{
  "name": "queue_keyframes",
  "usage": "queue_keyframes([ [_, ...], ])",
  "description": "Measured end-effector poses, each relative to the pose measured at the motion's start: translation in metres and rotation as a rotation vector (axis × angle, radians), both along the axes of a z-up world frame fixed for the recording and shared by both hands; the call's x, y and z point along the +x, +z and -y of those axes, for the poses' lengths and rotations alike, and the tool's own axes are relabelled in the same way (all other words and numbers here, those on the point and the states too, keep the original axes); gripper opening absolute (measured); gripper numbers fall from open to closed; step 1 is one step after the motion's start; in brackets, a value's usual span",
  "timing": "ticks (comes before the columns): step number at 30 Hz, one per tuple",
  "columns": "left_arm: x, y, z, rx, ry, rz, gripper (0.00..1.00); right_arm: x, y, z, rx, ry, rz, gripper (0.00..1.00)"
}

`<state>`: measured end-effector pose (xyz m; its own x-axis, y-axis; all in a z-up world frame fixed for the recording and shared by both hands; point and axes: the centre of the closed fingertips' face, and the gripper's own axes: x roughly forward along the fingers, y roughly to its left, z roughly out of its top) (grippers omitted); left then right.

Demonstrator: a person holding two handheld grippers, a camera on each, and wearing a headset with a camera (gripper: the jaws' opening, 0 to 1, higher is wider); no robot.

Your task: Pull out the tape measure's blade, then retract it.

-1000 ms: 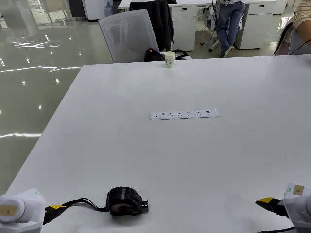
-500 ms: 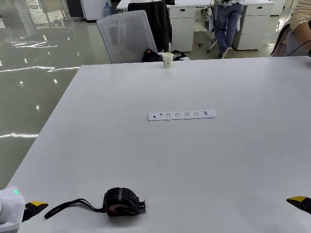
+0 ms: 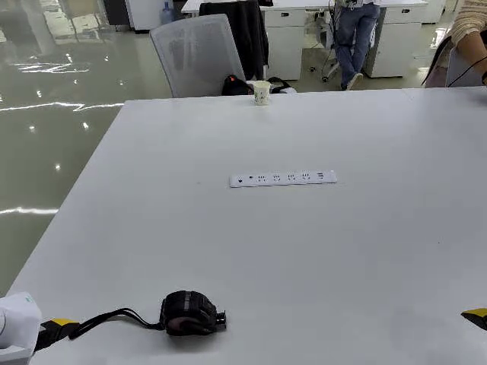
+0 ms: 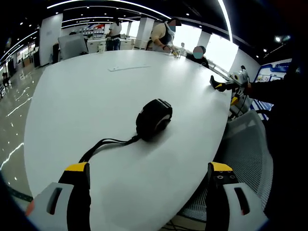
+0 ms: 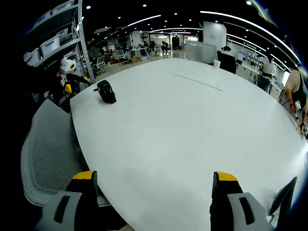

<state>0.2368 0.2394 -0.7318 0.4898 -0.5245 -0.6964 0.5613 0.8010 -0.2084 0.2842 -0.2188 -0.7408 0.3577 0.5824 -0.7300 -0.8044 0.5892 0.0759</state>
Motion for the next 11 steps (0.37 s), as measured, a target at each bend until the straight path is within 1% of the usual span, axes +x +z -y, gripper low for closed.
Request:
queue_keyframes([
  [1,0.0007,-0.0012,-0.0006,0.009,0.005,0.005,0.99,-0.0008,0.0004,-0.0012,0.004,0.0,-0.002,0.99],
  [3,0.0001,-0.0021,-0.0004,0.01,0.001,0.004,0.99,-0.002,0.0001,-0.0018,0.005,0.003,-0.003,0.99],
  [5,0.0001,-0.003,-0.0011,0.022,0.001,0.007,0.99,-0.0012,0.0,-0.0014,0.01,0.004,-0.002,0.99],
  [6,-0.0006,-0.0031,-0.0008,0.02,-0.001,0.003,0.99,-0.0012,0.0001,-0.0012,0.012,0.003,-0.004,0.99],
  [11,-0.0002,-0.0031,-0.0025,0.03,-0.001,0.01,0.99,-0.0011,0.0041,-0.0004,0.018,0.002,-0.004,0.99],
])
